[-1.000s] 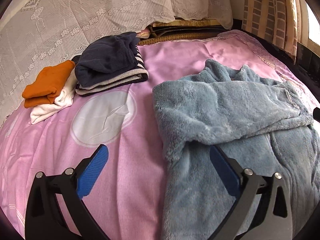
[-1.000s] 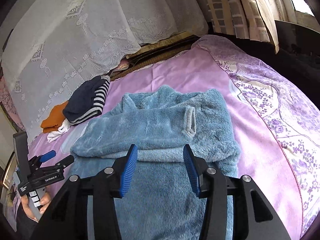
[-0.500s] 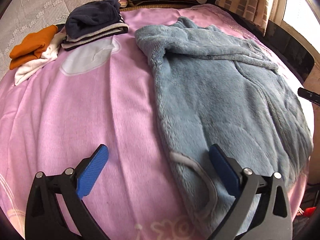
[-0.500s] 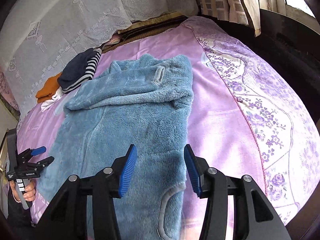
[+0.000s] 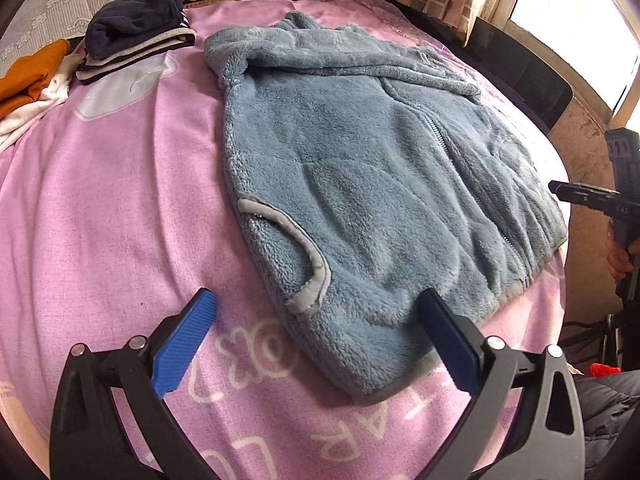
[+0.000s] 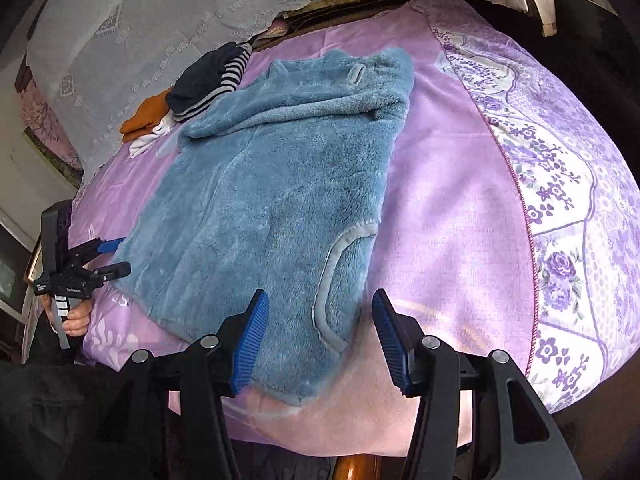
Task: Fold small clothes
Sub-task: 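Move both open grippers to the hem of the light-blue jacket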
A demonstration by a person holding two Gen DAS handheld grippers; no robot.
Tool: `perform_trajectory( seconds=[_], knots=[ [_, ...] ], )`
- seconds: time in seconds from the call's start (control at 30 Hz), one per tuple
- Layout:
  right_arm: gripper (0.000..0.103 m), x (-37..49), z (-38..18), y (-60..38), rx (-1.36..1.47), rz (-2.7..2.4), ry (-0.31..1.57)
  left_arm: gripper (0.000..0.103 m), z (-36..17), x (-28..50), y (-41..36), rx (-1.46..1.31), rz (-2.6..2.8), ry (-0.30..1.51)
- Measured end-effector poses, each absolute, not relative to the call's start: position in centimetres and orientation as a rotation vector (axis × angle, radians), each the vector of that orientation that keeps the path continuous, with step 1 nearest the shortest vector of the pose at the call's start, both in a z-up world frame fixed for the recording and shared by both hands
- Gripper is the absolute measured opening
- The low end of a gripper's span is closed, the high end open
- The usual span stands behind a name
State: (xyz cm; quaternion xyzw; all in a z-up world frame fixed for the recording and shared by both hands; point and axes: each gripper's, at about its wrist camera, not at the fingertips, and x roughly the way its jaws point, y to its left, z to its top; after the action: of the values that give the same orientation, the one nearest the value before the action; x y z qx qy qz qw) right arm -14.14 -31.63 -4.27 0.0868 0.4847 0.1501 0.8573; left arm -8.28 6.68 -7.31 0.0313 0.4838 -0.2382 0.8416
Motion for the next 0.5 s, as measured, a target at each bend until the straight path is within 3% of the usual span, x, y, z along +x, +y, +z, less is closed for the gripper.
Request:
perform_trajectory(
  seconds=[0.5],
  knots=[
    [0.069,-16.7,-5.7,-31.8,0.208,0.577,1.03,0.098,-7.2,-8.6,5.5,0.023,-0.551,1.019]
  ],
)
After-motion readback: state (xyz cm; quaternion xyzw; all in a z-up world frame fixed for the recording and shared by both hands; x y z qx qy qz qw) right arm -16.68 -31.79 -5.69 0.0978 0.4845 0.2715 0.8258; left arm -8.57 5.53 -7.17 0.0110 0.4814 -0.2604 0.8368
